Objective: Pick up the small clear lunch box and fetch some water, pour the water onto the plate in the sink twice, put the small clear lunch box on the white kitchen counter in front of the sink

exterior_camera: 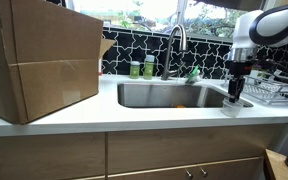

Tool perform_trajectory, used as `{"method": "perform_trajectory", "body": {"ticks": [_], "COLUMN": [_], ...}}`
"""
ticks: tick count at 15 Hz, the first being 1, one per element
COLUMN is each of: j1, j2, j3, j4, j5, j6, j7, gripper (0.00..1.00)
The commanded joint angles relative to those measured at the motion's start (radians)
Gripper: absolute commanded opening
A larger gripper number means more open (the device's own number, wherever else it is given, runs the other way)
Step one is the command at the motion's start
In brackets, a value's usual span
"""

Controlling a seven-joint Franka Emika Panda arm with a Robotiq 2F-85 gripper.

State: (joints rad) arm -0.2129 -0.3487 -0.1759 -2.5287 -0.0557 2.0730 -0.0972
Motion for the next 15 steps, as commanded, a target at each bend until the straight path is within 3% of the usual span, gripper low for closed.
{"method": "perform_trajectory", "body": {"ticks": [1, 6, 11, 15], "j1": [0.003, 0.003, -0.023, -0.093], "j2": [0.002, 0.006, -0.024, -0.072], "j3": [-0.009, -0.008, -0.010, -0.007], "j4": [-0.019, -0.016, 0.013, 0.086], "j5": [-0.022, -0.028, -0.075, -0.218], "j6": [0.033, 0.032, 0.004, -0.031], "j7": [-0.006, -0.005, 0.018, 0.109], "gripper": [0.38, 0.01, 0.03, 0.03]}}
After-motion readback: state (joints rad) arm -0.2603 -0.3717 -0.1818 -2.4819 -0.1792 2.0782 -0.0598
